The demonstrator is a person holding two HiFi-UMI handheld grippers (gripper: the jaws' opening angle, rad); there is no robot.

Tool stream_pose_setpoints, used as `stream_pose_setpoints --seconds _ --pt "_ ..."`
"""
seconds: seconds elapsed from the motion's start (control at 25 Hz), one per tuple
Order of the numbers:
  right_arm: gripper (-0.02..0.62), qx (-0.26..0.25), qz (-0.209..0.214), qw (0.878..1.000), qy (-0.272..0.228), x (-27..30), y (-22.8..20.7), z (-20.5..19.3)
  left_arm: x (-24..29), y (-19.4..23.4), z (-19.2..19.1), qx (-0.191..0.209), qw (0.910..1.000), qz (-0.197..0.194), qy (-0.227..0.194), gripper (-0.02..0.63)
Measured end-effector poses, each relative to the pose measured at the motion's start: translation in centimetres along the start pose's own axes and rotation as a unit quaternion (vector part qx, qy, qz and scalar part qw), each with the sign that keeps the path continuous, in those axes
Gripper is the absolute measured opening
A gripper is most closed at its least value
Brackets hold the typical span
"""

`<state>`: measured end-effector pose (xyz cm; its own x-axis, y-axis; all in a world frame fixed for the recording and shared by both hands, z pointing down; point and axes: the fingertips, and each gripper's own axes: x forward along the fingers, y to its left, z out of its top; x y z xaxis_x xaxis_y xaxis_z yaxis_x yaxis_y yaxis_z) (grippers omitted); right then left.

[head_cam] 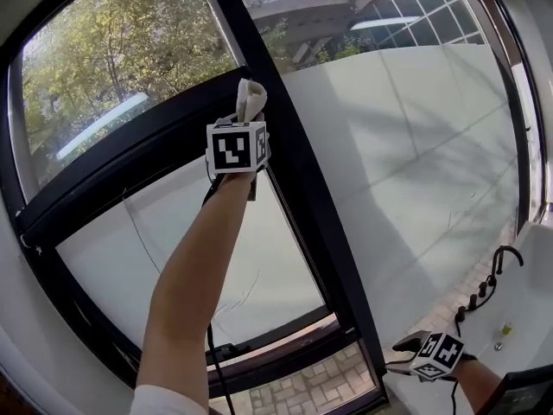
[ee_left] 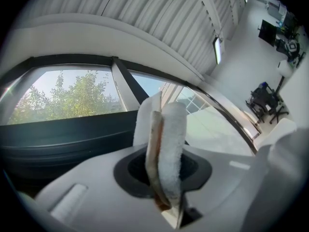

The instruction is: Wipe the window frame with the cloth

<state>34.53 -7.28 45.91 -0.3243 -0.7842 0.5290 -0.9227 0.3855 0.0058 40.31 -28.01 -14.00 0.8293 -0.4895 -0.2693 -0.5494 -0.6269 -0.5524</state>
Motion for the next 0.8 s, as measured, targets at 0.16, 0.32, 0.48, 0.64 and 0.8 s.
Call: stream_pose_setpoints --seconds 0.16,0.32,0.48,0.64,0.8 --pt "0.195 0.007 -0.007 1.0 -0.002 -0.2 -0.5 -0.6 0.1 -0.2 0.1 0.025 0.9996 0.009 0.006 0.092" --pt "0.195 0.003 -0.002 1.0 -0.008 0.5 -0.4 -0.2 0.4 -1.4 -0.2 0.107 0.9936 0.001 0.035 0.092" --pt "0.195 -0.005 -0.004 1.0 -0.006 1.1 -0.2 0.3 1.4 -3.7 -1.7 0.196 0.9785 -0.022 0.062 0.092" --pt "0.196 -0.007 -0.009 1.0 -0.002 1.5 0.0 0.3 1.2 -5.7 -4.0 0.259 0.9617 -0.031 0.083 0.092" --pt "0.195 0.0 -0.009 1.0 0.004 1.6 0.2 -0.2 0.6 -7.6 -6.1 0.278 0.9559 -0.041 0.086 0.092"
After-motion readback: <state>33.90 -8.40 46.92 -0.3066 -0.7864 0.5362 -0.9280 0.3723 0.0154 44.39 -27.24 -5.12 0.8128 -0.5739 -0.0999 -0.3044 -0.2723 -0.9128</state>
